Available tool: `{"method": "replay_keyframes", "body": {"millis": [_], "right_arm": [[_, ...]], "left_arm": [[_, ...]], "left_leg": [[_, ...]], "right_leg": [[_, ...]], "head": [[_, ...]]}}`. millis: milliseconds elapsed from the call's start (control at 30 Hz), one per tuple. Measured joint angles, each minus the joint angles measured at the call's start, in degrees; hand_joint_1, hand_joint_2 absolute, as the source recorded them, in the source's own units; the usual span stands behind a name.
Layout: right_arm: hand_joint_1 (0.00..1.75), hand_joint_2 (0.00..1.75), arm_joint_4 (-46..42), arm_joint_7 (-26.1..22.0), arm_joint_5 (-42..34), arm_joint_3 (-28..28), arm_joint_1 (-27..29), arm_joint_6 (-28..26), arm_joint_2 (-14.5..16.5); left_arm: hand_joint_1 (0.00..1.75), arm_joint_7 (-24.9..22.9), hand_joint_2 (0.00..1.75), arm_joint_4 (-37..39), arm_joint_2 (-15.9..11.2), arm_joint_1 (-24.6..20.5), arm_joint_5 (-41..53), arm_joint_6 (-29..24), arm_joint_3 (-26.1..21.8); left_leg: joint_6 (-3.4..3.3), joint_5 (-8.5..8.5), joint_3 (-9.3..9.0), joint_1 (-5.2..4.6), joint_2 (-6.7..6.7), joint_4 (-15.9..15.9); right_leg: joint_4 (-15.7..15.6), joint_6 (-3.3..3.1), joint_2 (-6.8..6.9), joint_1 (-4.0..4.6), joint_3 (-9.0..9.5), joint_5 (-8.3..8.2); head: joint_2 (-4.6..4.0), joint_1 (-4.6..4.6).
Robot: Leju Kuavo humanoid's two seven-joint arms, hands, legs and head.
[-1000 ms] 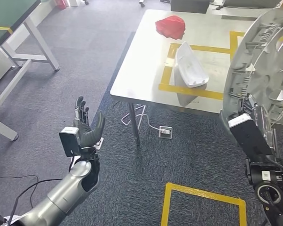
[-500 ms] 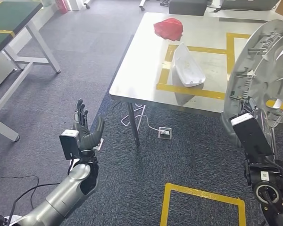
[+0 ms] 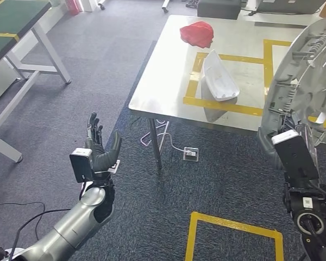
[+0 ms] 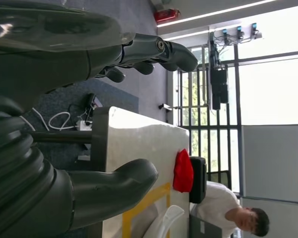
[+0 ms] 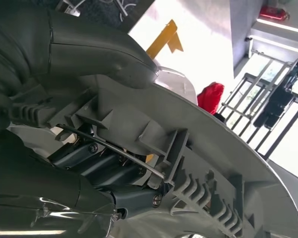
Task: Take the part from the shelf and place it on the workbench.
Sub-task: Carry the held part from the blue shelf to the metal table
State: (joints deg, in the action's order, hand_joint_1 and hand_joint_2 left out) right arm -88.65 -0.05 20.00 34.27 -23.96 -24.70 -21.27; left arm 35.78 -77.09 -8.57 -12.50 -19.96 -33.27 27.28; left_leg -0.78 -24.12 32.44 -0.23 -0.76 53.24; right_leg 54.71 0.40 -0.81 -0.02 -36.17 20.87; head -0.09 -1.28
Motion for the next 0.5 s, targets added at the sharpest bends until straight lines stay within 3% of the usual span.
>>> {"method": "replay_keyframes", "body": {"millis": [167, 367, 433, 500], "right_arm": [[1.75, 1.75, 0.0, -0.1, -0.1, 0.0, 0.0, 0.2, 0.0], [1.75, 1.75, 0.0, -0.1, -0.7, 0.0, 0.0, 0.2, 0.0], [1.75, 1.75, -0.1, -0.1, -0.8, -0.1, 0.0, 0.2, -0.1], [1.75, 1.75, -0.1, -0.1, -0.9, -0.2, -0.1, 0.2, -0.2]], "left_arm": [[0.0, 0.0, 1.75, 0.0, 0.0, 0.0, 0.0, 0.0, 0.0], [0.0, 0.0, 1.75, -0.1, 0.0, 0.0, -0.1, -0.1, 0.0], [0.0, 0.0, 1.75, -0.3, 0.0, 0.0, -0.1, -0.1, 0.0], [0.0, 0.0, 1.75, -0.5, 0.0, -0.1, -0.1, -0.1, 0.0]], "left_leg": [[-0.18, -0.14, 0.12, -0.07, -0.01, 0.2], [-0.72, -0.36, 0.39, -0.16, 0.0, 0.8], [-1.05, 0.05, -0.18, 0.07, 0.21, -0.2], [-1.33, 0.63, -1.35, 0.51, 0.66, -2.0]], "right_leg": [[-0.1, 0.1, 0.01, -0.08, 0.0, -0.01], [-0.3, 0.64, -0.03, -0.2, 0.04, -0.12], [-0.6, 1.05, -0.11, -0.11, 0.13, -0.17], [1.1, 1.38, -0.1, 0.03, -0.64, 1.22]], "head": [[0.0, -0.1], [0.0, -0.75], [0.0, -0.96], [0.0, -0.96]]}}
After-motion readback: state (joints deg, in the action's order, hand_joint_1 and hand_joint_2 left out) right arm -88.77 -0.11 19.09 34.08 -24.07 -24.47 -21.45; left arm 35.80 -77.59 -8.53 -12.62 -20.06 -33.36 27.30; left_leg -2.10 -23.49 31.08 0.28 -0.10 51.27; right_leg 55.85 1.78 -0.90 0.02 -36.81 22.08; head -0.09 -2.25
